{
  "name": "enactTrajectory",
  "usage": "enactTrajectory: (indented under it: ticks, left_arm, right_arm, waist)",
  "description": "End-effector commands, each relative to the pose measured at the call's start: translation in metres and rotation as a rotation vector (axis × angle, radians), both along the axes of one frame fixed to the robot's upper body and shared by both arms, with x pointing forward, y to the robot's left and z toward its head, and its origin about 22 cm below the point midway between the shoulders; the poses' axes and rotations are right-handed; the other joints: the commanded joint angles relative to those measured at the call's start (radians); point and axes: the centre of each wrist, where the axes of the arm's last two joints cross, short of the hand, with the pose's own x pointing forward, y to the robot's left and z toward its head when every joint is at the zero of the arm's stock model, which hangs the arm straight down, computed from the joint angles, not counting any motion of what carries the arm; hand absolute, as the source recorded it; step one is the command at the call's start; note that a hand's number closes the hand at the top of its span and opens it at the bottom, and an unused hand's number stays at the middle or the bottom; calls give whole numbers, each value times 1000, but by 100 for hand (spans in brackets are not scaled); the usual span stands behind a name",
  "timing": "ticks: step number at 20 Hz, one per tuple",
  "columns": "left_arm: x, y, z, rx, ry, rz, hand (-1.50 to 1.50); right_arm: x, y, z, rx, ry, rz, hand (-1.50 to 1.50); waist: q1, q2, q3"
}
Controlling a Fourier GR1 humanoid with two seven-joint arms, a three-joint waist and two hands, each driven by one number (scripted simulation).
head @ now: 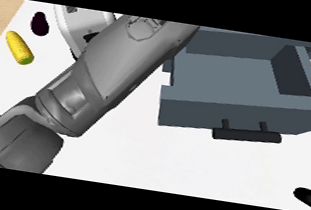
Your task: Pick up the can, place it into the drawer and close the drawer
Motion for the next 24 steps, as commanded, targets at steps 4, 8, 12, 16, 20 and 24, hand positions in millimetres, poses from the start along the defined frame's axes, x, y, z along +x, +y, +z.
enactTrajectory:
  ticks: [4, 8, 12, 16, 20, 24]
  left_arm:
    - [3, -5, 5, 17, -3, 98, -150]
    - [6, 4, -23, 28, -42, 161, -150]
    - [3, -6, 1, 4, -44, 175, -150]
    - [6, 0, -8, -26, -41, 192, -150]
    - [6, 0, -7, -80, -24, 179, -150]
    - [6, -2, 1, -110, -14, 157, -150]
  right_arm:
    - [8, -1, 10, -39, 1, 8, -150]
    - [4, 8, 9, -15, 3, 33, -150]
    - [7, 6, 25, -97, -50, 38, -150]
    - [9, 9, 25, -182, -70, 62, -150]
    - [27, 6, 34, -347, -103, 56, -150]
    - [42, 19, 26, -466, -108, 39, -150]
  waist:
    - [-11, 5, 1]
    - [-37, 9, 1]
    - [-41, 11, 1]
    - [-46, 15, 1]
    - [-27, 18, 0]
    - [-6, 18, 0]
